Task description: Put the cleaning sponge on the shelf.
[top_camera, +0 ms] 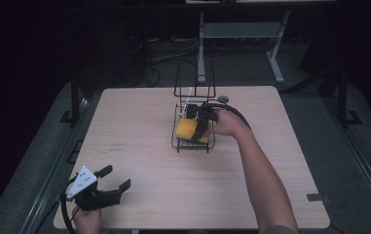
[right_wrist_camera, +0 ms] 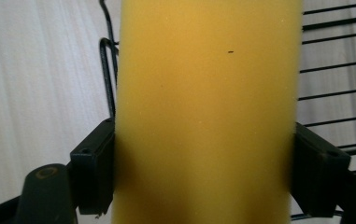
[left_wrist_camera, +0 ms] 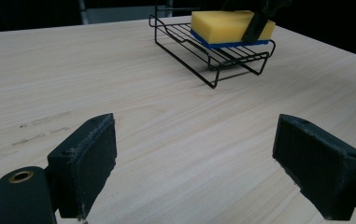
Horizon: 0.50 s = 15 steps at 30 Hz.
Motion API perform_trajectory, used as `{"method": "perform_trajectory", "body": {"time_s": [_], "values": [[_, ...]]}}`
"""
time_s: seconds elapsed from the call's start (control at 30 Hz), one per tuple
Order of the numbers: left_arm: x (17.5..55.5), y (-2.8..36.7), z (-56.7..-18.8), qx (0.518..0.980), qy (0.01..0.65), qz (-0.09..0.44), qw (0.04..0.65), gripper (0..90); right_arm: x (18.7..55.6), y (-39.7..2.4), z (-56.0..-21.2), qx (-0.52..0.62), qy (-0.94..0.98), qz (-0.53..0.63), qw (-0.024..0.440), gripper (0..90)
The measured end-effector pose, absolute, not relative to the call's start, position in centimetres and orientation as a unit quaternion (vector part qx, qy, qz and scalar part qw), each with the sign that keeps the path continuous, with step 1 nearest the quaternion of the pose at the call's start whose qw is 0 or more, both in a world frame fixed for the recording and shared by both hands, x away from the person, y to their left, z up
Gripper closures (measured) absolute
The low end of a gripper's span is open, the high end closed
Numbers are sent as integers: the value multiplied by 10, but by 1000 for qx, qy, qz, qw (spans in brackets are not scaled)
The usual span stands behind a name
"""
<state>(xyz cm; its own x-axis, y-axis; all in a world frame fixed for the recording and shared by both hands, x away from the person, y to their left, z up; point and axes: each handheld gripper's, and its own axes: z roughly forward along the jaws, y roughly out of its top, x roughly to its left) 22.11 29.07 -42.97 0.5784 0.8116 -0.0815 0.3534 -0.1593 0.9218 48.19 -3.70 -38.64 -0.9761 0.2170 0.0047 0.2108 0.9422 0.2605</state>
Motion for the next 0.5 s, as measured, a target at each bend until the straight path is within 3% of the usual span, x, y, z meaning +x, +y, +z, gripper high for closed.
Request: {"method": "perform_trajectory", "body": {"time_s": [0.5], "values": [[222,290,-430,729,399,223,510,130,487,-33,-402,103,988,113,16,218]]}}
